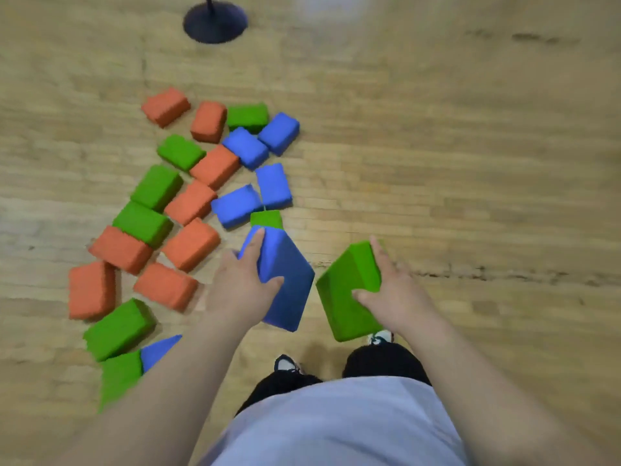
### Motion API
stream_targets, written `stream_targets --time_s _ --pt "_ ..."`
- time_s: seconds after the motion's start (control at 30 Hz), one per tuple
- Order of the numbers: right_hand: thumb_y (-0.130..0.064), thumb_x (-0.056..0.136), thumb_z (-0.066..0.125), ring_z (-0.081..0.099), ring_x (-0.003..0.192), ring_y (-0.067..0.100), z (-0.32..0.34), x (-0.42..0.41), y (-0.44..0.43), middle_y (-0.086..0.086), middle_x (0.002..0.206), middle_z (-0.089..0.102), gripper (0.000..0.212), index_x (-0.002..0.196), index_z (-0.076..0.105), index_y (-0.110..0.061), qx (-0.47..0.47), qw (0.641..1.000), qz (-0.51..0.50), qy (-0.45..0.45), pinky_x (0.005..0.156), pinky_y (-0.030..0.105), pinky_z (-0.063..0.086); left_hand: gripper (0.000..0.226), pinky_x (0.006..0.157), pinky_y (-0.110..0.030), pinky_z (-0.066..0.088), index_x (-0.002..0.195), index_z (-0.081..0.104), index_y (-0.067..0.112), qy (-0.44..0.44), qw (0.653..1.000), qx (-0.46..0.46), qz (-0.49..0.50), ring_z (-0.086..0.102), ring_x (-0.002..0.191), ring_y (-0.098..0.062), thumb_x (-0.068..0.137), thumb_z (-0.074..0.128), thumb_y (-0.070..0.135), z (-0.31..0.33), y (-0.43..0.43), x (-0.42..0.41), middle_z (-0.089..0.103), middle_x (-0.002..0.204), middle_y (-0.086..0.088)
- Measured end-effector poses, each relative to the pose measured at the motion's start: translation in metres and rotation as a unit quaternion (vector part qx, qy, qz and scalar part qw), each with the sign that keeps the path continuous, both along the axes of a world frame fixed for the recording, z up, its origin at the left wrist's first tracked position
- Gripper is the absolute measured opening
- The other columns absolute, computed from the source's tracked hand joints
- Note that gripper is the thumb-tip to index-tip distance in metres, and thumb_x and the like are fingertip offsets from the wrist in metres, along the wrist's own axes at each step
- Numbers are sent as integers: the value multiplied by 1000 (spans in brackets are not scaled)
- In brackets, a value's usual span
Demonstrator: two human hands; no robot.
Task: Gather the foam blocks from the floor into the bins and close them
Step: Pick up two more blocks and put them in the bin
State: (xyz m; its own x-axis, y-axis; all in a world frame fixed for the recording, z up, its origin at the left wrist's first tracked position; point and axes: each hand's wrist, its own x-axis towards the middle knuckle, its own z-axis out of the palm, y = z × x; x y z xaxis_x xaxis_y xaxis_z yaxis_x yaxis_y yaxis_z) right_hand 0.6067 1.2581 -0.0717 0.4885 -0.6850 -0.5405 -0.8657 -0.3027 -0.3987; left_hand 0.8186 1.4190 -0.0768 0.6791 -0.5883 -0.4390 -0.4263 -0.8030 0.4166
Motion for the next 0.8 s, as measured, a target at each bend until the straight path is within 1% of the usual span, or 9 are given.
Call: stream_targets --time_s 0.13,0.2,0.27,0.33,0.43,0.5,0.57,0.67,0.8 --pt "-53 90 69 57 123 33 19 -94 -24 15 157 30 105 153 -14 -61 12 991 -130 -7 88 38 51 90 86 -42 53 159 9 52 -15 991 1 -133 54 101 -27 89 67 51 29 -76 -48 36 127 -4" --pt "-54 91 69 59 117 33 27 -139 -36 15 157 30 104 152 -15 -61 9 983 -184 -8 81 36 50 90 84 -42 54 158 9 54 -23 982 1 -188 54 101 -26 89 67 51 37 -114 -78 36 130 -4" --pt "-54 91 68 59 117 33 33 -183 -48 14 155 33 104 152 -15 -61 8 974 -226 -10 80 36 49 89 81 -41 54 157 8 55 -28 972 3 -234 54 104 -27 89 66 52 43 -151 -112 36 134 -3" --pt "-54 92 69 57 123 34 38 -229 -62 13 159 30 104 152 -15 -61 11 965 -263 -11 85 39 51 89 77 -41 55 157 8 56 -25 963 1 -268 56 100 -26 89 65 52 46 -187 -152 36 133 0" --pt "-55 90 70 57 124 34 43 -306 -89 13 156 33 104 154 -13 -59 7 955 -297 -7 91 40 51 87 75 -40 56 156 8 56 -26 947 4 -321 59 90 -23 90 64 53 48 -240 -223 34 133 3" --pt "-54 91 70 57 122 33 49 -358 -110 13 155 34 104 155 -12 -57 4 949 -314 3 93 39 50 87 79 -42 57 157 8 55 -17 938 0 -345 60 90 -23 91 64 51 50 -272 -273 33 132 2" --pt "-54 91 69 58 122 32 55 -405 -133 10 156 32 104 155 -13 -57 2 945 -328 9 91 38 50 88 81 -44 58 158 7 54 -10 930 -2 -368 59 93 -24 91 64 51 53 -304 -323 33 133 1" --pt "-55 90 69 61 113 30 63 -462 -166 10 150 37 105 154 -14 -59 -7 939 -345 14 90 39 53 89 79 -43 59 158 5 54 -9 918 -14 -396 58 93 -23 91 63 52 60 -345 -385 33 134 0" --pt "-53 91 69 60 107 27 70 -505 -207 8 147 38 105 152 -16 -61 -11 931 -364 0 87 39 53 88 75 -39 58 158 5 54 -14 905 -21 -424 56 93 -20 91 63 52 69 -393 -431 33 131 3"
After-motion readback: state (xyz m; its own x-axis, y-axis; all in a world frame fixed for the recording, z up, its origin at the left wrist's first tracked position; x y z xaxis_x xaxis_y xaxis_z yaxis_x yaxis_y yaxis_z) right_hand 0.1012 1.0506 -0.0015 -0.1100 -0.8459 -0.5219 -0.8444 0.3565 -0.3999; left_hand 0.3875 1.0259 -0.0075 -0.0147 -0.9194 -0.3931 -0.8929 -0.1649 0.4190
